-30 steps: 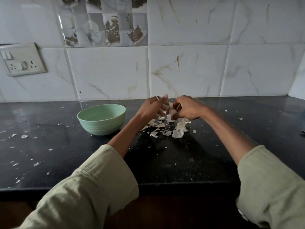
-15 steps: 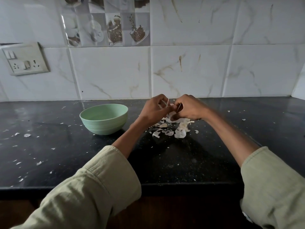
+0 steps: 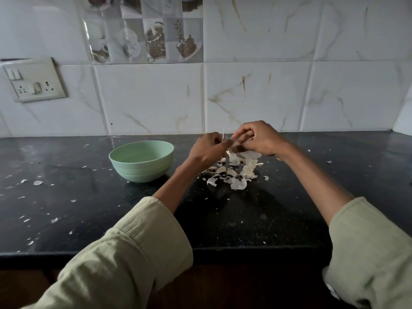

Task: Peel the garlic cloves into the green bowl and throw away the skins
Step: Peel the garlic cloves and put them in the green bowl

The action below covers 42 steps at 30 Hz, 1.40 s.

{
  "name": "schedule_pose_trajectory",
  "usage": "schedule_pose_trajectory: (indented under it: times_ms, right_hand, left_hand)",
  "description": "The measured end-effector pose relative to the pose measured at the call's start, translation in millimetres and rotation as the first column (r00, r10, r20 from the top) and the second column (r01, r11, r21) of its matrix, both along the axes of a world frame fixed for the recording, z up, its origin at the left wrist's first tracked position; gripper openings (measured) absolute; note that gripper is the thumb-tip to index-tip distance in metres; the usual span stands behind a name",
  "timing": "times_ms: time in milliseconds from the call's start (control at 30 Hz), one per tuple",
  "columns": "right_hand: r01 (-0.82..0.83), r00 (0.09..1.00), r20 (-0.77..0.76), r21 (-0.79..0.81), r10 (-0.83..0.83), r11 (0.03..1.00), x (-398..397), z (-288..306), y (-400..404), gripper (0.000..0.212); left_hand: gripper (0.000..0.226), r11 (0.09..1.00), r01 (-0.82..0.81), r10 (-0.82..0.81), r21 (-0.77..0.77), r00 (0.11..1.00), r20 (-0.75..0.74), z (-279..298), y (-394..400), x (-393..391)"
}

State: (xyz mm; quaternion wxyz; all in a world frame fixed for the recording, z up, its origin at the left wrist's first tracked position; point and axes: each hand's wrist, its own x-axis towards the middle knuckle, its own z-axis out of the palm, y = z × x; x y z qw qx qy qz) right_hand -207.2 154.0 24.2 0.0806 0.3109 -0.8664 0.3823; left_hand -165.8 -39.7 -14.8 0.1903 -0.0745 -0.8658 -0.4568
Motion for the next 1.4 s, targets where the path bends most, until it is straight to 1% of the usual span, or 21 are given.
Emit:
schedule_pose_trajectory:
  times_ms: [100, 200, 267, 333, 400, 433, 533, 633, 700, 800, 867, 1000, 1100, 1133, 1200, 1267, 1333, 1400]
  right_hand:
    - [-0.026, 1.000, 0.008, -0.052, 0.026, 0.998, 1, 1, 0, 0.025]
    - [-0.021, 1.000, -0.015, -0.064, 0.020, 0.998, 4, 0, 0, 0.030]
    - [-0.018, 0.999, -0.046, -0.075, 0.015, 0.997, 5, -1, -2, 0.030]
    - [0.002, 0.993, -0.117, -0.063, -0.010, 0.998, 5, -2, -6, 0.026]
    - [0.029, 0.983, -0.183, -0.045, -0.037, 0.999, 6, -4, -10, 0.021]
    - [0.044, 0.978, -0.202, -0.038, -0.051, 0.998, 6, -6, -13, 0.021]
    - [0.070, 0.973, -0.218, -0.024, -0.073, 0.997, 7, -11, -17, 0.018]
    - [0.041, 0.971, -0.232, -0.062, -0.055, 0.997, 9, -10, -17, 0.020]
    - [0.032, 0.972, -0.232, -0.077, -0.049, 0.997, 10, -8, -17, 0.023]
    - [0.043, 0.975, -0.212, -0.095, -0.062, 0.995, 8, -6, -16, 0.024]
    - [0.053, 0.977, -0.198, -0.108, -0.073, 0.993, 6, -6, -15, 0.025]
    - [0.067, 0.978, -0.191, -0.085, -0.082, 0.994, 6, -7, -16, 0.026]
    - [0.076, 0.975, -0.204, -0.068, -0.088, 0.995, 8, -8, -19, 0.024]
    - [0.075, 0.974, -0.211, -0.053, -0.085, 0.996, 8, -8, -19, 0.023]
    - [0.079, 0.971, -0.225, -0.003, -0.078, 0.997, 11, -9, -20, 0.019]
    - [0.094, 0.968, -0.237, 0.045, -0.081, 0.995, 13, -11, -19, 0.016]
    - [0.095, 0.971, -0.226, 0.065, -0.078, 0.993, 12, -12, -18, 0.014]
    - [0.077, 0.980, -0.188, 0.053, -0.065, 0.996, 10, -11, -16, 0.016]
  left_hand:
    - [0.040, 1.000, 0.013, -0.013, 0.007, 0.999, -0.048, -1, -1, -3]
    - [0.027, 0.994, 0.047, -0.044, 0.100, 0.999, -0.028, 0, 1, -2]
    - [0.022, 0.984, 0.047, -0.045, 0.173, 0.999, -0.018, 2, 2, -1]
    - [0.021, 0.982, 0.003, 0.000, 0.190, 1.000, -0.017, 2, 2, 0]
    - [0.012, 0.985, -0.057, 0.062, 0.161, 0.998, -0.022, 0, 4, 0]
    - [0.008, 0.985, -0.078, 0.084, 0.157, 0.996, -0.030, -1, 5, 0]
    - [0.012, 0.976, -0.113, 0.124, 0.189, 0.991, -0.047, -2, 4, -2]
    - [0.007, 0.961, -0.070, 0.075, 0.268, 0.997, -0.005, 0, 1, -1]
    - [0.010, 0.951, -0.014, 0.011, 0.308, 1.000, 0.011, 1, 3, 0]
    - [0.013, 0.936, 0.007, 0.001, 0.353, 1.000, -0.023, 3, 6, 2]
    - [0.010, 0.924, 0.010, 0.006, 0.383, 0.999, -0.041, 3, 6, 2]
    - [0.009, 0.925, 0.006, 0.011, 0.379, 0.999, -0.044, 2, 7, 3]
    - [0.013, 0.936, -0.005, 0.025, 0.351, 0.998, -0.051, 2, 7, 5]
    - [0.016, 0.948, -0.014, 0.030, 0.318, 0.998, -0.047, 2, 6, 4]
    - [0.019, 0.978, -0.047, 0.055, 0.203, 0.998, -0.032, 0, 6, 1]
    - [0.016, 0.991, -0.067, 0.068, 0.118, 0.998, -0.004, -2, 5, -1]
    - [0.014, 0.992, -0.046, 0.042, 0.121, 0.999, 0.035, -4, 4, -3]
    - [0.018, 0.991, -0.011, 0.003, 0.136, 0.998, 0.065, -5, 5, -3]
